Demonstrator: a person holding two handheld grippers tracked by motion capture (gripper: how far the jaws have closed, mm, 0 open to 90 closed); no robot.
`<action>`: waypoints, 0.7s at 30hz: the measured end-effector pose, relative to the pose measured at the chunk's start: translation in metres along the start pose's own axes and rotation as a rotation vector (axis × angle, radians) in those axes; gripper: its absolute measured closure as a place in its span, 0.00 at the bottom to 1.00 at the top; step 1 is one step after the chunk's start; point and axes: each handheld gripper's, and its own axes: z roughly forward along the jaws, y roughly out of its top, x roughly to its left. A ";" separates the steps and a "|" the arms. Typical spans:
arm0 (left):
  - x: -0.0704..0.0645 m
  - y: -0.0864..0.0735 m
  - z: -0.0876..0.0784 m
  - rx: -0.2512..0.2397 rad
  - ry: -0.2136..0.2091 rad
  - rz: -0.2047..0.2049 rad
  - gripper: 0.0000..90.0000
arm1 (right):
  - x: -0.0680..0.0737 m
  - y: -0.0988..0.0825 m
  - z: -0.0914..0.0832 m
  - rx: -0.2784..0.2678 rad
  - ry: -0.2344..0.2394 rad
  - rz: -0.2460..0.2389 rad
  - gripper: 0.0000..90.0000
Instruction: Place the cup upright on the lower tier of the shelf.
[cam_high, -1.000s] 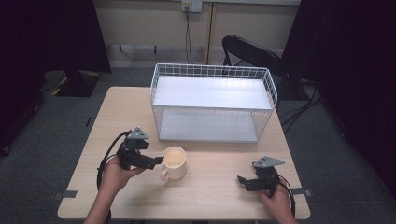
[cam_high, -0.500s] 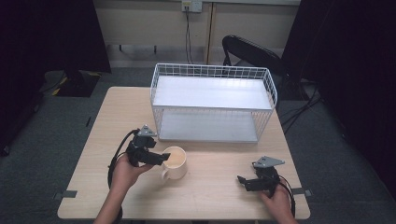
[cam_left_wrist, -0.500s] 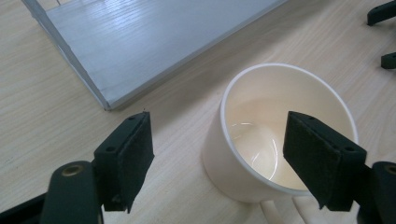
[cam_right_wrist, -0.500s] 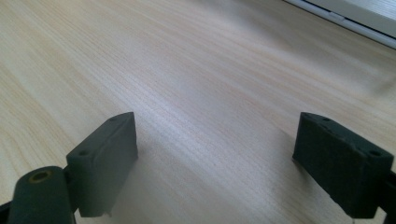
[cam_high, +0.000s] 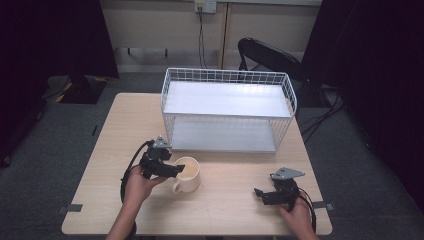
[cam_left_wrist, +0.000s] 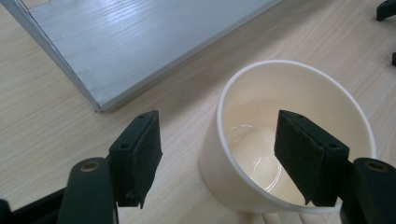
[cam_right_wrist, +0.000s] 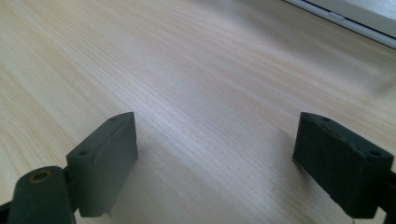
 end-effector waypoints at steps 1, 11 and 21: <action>0.000 0.000 0.001 -0.001 0.001 0.005 0.37 | 0.000 0.000 0.000 0.000 0.000 0.000 0.14; 0.000 -0.003 0.006 0.001 0.011 -0.001 0.47 | 0.000 0.000 0.000 0.000 0.000 0.000 0.14; 0.001 -0.006 0.011 0.020 0.006 -0.024 0.56 | 0.000 0.000 0.000 0.000 0.000 0.000 0.14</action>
